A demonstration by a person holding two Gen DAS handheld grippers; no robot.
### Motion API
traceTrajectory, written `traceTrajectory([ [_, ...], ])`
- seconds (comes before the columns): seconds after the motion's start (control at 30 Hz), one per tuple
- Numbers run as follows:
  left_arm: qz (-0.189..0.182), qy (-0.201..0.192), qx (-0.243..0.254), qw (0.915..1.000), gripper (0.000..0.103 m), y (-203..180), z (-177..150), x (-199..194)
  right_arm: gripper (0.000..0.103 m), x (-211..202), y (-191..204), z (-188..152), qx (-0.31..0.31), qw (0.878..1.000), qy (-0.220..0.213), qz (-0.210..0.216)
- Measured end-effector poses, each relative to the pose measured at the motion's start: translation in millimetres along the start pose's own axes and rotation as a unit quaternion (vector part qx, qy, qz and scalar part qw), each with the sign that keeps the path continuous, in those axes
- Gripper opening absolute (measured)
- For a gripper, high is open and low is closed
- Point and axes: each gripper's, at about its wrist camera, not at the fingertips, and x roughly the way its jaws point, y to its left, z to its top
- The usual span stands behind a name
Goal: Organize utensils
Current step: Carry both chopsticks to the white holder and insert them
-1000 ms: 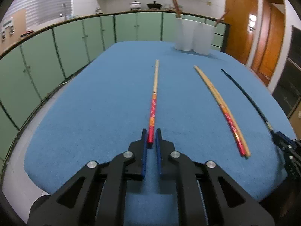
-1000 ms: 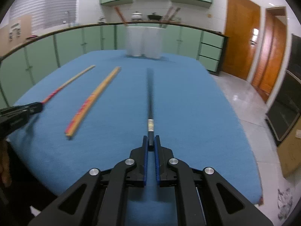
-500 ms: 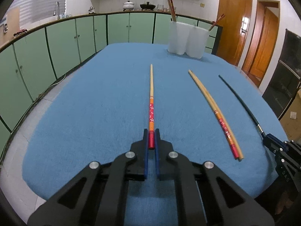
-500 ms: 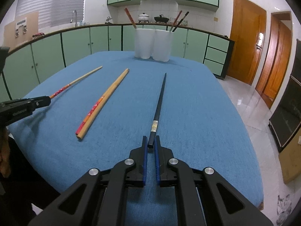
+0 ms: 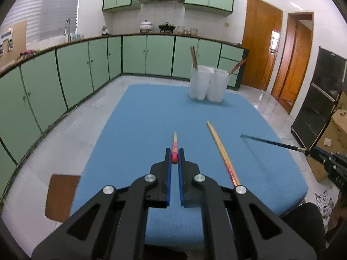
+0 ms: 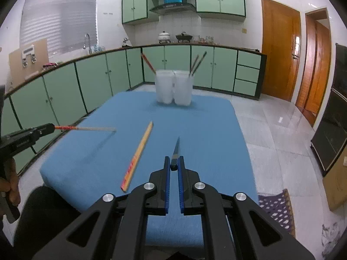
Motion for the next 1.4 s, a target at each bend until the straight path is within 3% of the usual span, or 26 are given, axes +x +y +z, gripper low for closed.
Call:
traceTrajectory([
  [0.3,-0.032,-0.005,0.032,0.999,0.005,-4.8,48.5,-30.6,0.007,-18.4,-4.0,65.9,-0.026,0.999,0.023,0.03],
  [0.47,-0.058,0.019,0.036,0.9975,0.005,0.1,72.3,-21.5,0.007,-3.4,-1.5,95.2,-0.046,0.997,0.054,0.04],
  [0.87,-0.082,0.063,0.044,0.9936,0.005,6.5,110.7,9.3,0.006,41.6,-6.9,157.0,-0.05,0.989,0.129,0.049],
  [1.4,-0.11,0.052,0.085,0.989,0.005,-19.6,171.9,-5.9,0.006,17.4,-12.2,211.5,-0.048,0.991,0.115,0.039],
])
